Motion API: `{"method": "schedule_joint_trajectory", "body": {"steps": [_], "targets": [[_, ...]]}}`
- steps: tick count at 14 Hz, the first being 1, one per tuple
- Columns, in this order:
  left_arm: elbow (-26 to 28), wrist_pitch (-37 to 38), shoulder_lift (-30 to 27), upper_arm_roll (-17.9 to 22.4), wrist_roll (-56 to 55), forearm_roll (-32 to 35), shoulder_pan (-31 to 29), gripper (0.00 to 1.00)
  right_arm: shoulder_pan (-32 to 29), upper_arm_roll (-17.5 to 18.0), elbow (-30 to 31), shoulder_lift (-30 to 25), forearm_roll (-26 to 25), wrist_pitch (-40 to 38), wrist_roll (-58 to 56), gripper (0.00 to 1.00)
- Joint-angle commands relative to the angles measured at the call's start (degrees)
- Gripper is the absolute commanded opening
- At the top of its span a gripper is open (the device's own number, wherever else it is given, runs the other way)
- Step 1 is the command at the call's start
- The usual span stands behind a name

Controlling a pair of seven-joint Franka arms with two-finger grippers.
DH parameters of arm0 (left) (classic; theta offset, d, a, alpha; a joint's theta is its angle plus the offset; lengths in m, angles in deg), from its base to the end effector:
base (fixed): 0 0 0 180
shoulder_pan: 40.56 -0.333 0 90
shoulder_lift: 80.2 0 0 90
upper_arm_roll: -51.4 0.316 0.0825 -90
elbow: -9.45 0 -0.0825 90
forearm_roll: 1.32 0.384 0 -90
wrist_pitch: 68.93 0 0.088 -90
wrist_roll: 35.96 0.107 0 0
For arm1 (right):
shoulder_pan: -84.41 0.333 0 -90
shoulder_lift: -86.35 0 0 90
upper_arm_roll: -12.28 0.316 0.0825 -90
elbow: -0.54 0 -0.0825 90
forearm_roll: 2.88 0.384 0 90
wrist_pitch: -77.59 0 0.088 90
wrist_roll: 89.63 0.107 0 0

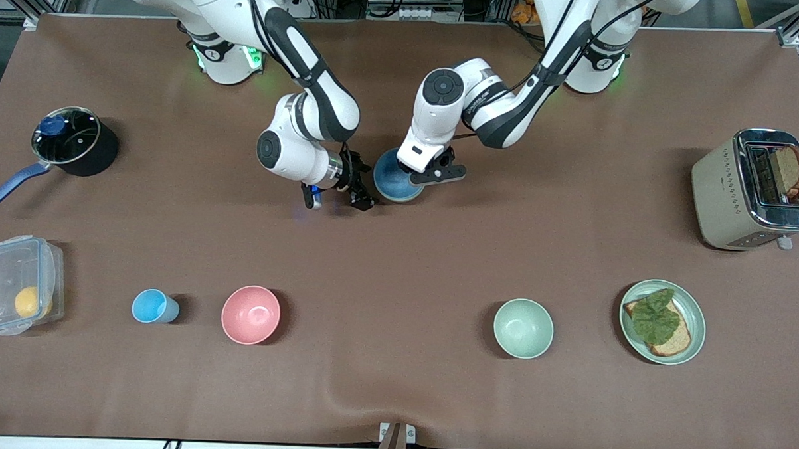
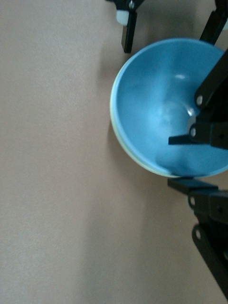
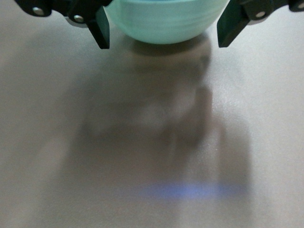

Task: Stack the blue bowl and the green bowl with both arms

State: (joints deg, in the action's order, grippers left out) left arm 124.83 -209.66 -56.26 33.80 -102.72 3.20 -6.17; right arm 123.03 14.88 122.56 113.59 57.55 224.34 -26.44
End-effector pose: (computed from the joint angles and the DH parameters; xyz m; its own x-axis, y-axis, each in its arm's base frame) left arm 0.3793 -0.4759 0.2573 0.9740 0.2217 -0.0458 0.2245 -0.9718 0.0715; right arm 0.4309 0.3609 0.1737 0.2089 -0.8217 -0.5302 -0.9619 -0.2705 0.0403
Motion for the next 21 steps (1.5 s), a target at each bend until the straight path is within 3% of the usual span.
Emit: {"method": "schedule_joint_trajectory", "body": {"steps": [1, 3, 6, 10, 13, 16, 21], "targets": [[-0.9, 4.0, -3.5, -0.1, -1.8, 1.6, -0.3, 1.0, -0.7, 0.0, 0.1, -1.1, 1.4, -1.1, -3.1, 1.0], [-4.0, 6.3, -3.9, 0.5, -2.0, 1.5, -0.8, 1.0, -1.9, -0.5, 0.2, -2.0, 0.7, -4.3, -6.6, 1.0], [-12.2, 12.9, -3.6, 0.5, -0.3, 1.5, -6.9, 1.0, -5.6, -0.6, 0.6, -2.8, -3.2, -5.9, -10.2, 1.0], [-25.6, 30.7, -2.8, 0.5, 9.8, -2.1, -14.5, 1.0, -11.6, -1.0, 0.6, -3.3, -11.5, -8.7, -10.5, 1.0], [-27.9, 41.1, -7.0, -0.1, 17.8, -3.9, -21.1, 1.0, -16.2, -1.0, 0.5, -4.7, -17.9, -13.4, -10.4, 1.0], [-27.9, 46.9, -12.6, 0.3, 26.0, -4.1, -26.4, 1.0, -22.0, -0.9, -0.6, -5.9, -26.6, -18.5, -10.4, 1.0], [-29.9, 57.1, -15.6, 0.3, 41.6, -3.7, -33.1, 1.0, -29.8, -0.9, -9.1, -6.4, -37.0, -35.1, -10.5, 1.0]]}}
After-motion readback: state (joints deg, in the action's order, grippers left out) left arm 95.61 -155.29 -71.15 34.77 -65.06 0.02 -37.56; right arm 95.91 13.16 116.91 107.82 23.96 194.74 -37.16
